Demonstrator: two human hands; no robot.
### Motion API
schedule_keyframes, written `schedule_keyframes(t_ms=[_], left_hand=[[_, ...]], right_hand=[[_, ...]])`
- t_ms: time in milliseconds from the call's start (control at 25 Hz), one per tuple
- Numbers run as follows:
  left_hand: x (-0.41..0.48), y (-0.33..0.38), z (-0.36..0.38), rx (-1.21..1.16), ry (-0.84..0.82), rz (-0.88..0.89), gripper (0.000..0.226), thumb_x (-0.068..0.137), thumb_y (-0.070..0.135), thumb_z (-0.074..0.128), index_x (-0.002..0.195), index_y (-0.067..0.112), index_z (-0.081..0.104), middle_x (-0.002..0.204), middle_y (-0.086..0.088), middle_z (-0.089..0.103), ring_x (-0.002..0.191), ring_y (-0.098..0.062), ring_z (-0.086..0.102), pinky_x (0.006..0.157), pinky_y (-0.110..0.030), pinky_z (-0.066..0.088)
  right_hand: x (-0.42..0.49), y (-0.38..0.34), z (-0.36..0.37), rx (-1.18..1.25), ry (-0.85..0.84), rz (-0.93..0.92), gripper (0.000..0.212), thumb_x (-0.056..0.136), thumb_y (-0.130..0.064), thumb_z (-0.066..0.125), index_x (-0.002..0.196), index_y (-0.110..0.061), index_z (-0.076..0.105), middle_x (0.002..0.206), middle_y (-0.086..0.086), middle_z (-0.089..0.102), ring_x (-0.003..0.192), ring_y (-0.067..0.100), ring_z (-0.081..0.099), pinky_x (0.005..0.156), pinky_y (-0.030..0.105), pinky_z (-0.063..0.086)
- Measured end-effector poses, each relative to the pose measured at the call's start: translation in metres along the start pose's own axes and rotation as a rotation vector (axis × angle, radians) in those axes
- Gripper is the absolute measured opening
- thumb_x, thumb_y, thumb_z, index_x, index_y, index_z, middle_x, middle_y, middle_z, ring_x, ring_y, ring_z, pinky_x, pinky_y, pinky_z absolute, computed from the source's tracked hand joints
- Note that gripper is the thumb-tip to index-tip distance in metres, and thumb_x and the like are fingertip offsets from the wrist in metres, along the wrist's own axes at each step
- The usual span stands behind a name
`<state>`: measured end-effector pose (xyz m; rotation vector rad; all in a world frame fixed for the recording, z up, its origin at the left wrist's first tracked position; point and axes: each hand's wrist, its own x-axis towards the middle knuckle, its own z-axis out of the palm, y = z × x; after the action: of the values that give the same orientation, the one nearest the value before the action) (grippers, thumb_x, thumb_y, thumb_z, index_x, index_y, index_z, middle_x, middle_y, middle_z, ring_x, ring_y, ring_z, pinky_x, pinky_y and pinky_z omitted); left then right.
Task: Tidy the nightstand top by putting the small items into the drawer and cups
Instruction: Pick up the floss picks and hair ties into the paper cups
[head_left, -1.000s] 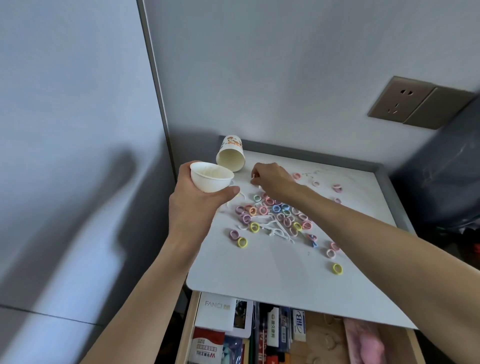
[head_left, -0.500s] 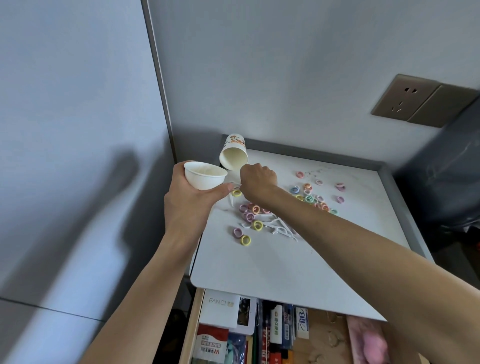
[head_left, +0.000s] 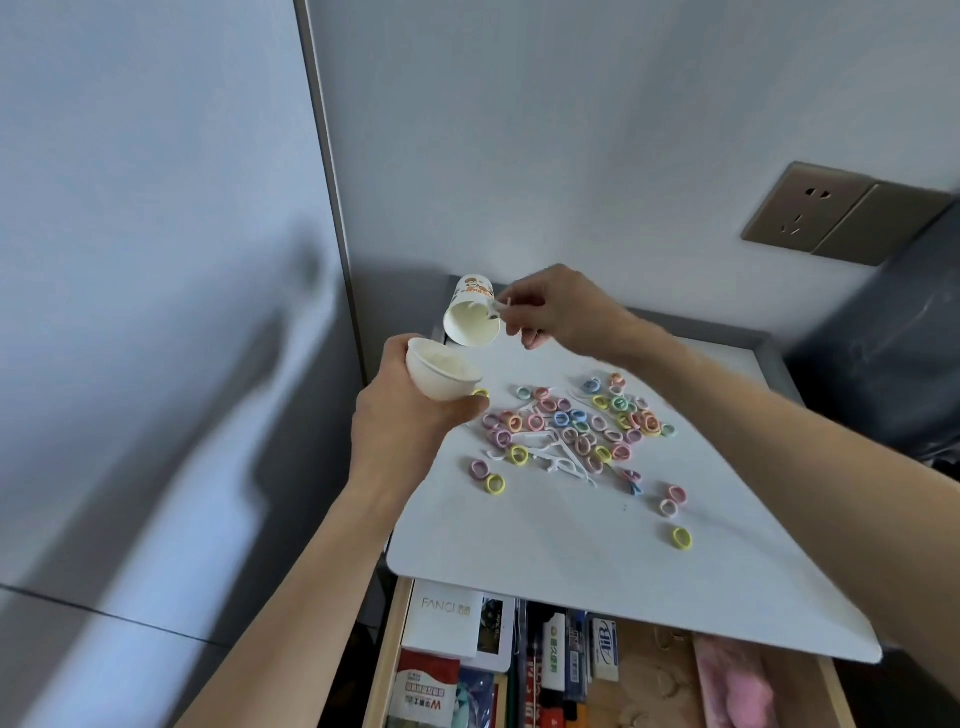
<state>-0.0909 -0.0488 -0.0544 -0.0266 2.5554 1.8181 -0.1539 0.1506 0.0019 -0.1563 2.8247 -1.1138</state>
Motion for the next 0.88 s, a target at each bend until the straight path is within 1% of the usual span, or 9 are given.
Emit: schedule_keyframes(t_ms=[120, 200, 240, 320, 440, 520, 640, 680, 880], left_hand=[[-0.003, 0.003, 0.006, 0.056, -0.029, 0.041, 0.067, 0.065, 0.028, 0.09, 0.12, 0.031, 0.051, 0.099, 0.012, 0.066, 0.095, -0.016, 0.065, 0.084, -0.037, 0.055], [-0.005, 0.005, 0.009, 0.057, -0.038, 0.068, 0.068, 0.065, 0.028, 0.09, 0.121, 0.032, 0.051, 0.099, 0.012, 0.067, 0.094, -0.015, 0.065, 0.083, -0.037, 0.055], [-0.006, 0.005, 0.009, 0.049, -0.04, 0.074, 0.069, 0.065, 0.028, 0.09, 0.121, 0.032, 0.051, 0.099, 0.012, 0.068, 0.094, -0.014, 0.066, 0.082, -0.036, 0.056], [-0.007, 0.006, 0.009, 0.032, -0.042, 0.073, 0.07, 0.064, 0.027, 0.091, 0.122, 0.033, 0.051, 0.101, 0.012, 0.068, 0.095, -0.012, 0.065, 0.08, -0.03, 0.055], [-0.007, 0.006, 0.006, 0.002, -0.032, 0.06, 0.069, 0.063, 0.026, 0.092, 0.119, 0.032, 0.052, 0.103, 0.012, 0.067, 0.097, -0.014, 0.065, 0.082, -0.032, 0.054], [-0.006, 0.005, 0.005, -0.006, -0.03, 0.069, 0.068, 0.063, 0.028, 0.092, 0.118, 0.031, 0.052, 0.102, 0.013, 0.067, 0.097, -0.012, 0.064, 0.083, -0.033, 0.054], [-0.008, 0.004, 0.006, -0.008, -0.041, 0.102, 0.066, 0.063, 0.03, 0.092, 0.116, 0.03, 0.052, 0.101, 0.013, 0.067, 0.097, -0.01, 0.063, 0.081, -0.028, 0.052], [-0.009, 0.004, 0.006, -0.005, -0.042, 0.107, 0.065, 0.063, 0.03, 0.092, 0.115, 0.031, 0.052, 0.1, 0.013, 0.068, 0.097, -0.01, 0.063, 0.081, -0.028, 0.051], [-0.011, 0.003, 0.009, 0.005, -0.054, 0.119, 0.066, 0.064, 0.031, 0.091, 0.117, 0.031, 0.053, 0.098, 0.015, 0.068, 0.096, -0.009, 0.063, 0.08, -0.027, 0.051]], right_hand=[[-0.017, -0.039, -0.01, -0.138, -0.266, -0.157, 0.014, 0.089, -0.013, 0.067, 0.099, -0.011, 0.077, 0.068, -0.003, 0.065, 0.053, 0.002, 0.05, 0.058, 0.021, 0.047], [-0.022, -0.053, -0.002, -0.249, -0.345, -0.217, 0.018, 0.086, -0.015, 0.071, 0.102, -0.018, 0.077, 0.073, -0.007, 0.068, 0.056, -0.001, 0.051, 0.059, 0.014, 0.043], [-0.022, -0.056, 0.003, -0.268, -0.337, -0.234, 0.02, 0.085, -0.017, 0.072, 0.104, -0.022, 0.077, 0.08, -0.008, 0.071, 0.06, -0.002, 0.054, 0.062, 0.011, 0.043], [-0.023, -0.052, 0.003, -0.203, -0.186, -0.232, 0.019, 0.085, -0.018, 0.071, 0.103, -0.022, 0.076, 0.086, -0.013, 0.073, 0.064, -0.004, 0.058, 0.065, 0.011, 0.046], [-0.035, -0.019, -0.001, -0.145, 0.062, -0.121, 0.009, 0.084, -0.012, 0.071, 0.091, -0.015, 0.076, 0.065, -0.015, 0.065, 0.056, -0.001, 0.058, 0.064, 0.026, 0.053], [-0.057, 0.013, 0.017, -0.364, -0.008, 0.006, 0.017, 0.081, -0.024, 0.076, 0.097, -0.021, 0.072, 0.077, -0.013, 0.064, 0.073, 0.002, 0.063, 0.075, 0.03, 0.052], [-0.092, 0.054, 0.056, -0.534, -0.137, 0.166, 0.052, 0.076, -0.033, 0.08, 0.123, -0.022, 0.059, 0.113, -0.003, 0.059, 0.105, 0.019, 0.058, 0.087, 0.033, 0.047], [-0.096, 0.062, 0.064, -0.497, -0.117, 0.177, 0.054, 0.076, -0.031, 0.08, 0.124, -0.021, 0.057, 0.115, -0.001, 0.058, 0.105, 0.021, 0.056, 0.087, 0.034, 0.047], [-0.09, 0.07, 0.069, -0.4, -0.013, 0.167, 0.024, 0.082, -0.024, 0.076, 0.098, -0.016, 0.06, 0.095, 0.0, 0.062, 0.086, 0.022, 0.058, 0.075, 0.035, 0.05]])
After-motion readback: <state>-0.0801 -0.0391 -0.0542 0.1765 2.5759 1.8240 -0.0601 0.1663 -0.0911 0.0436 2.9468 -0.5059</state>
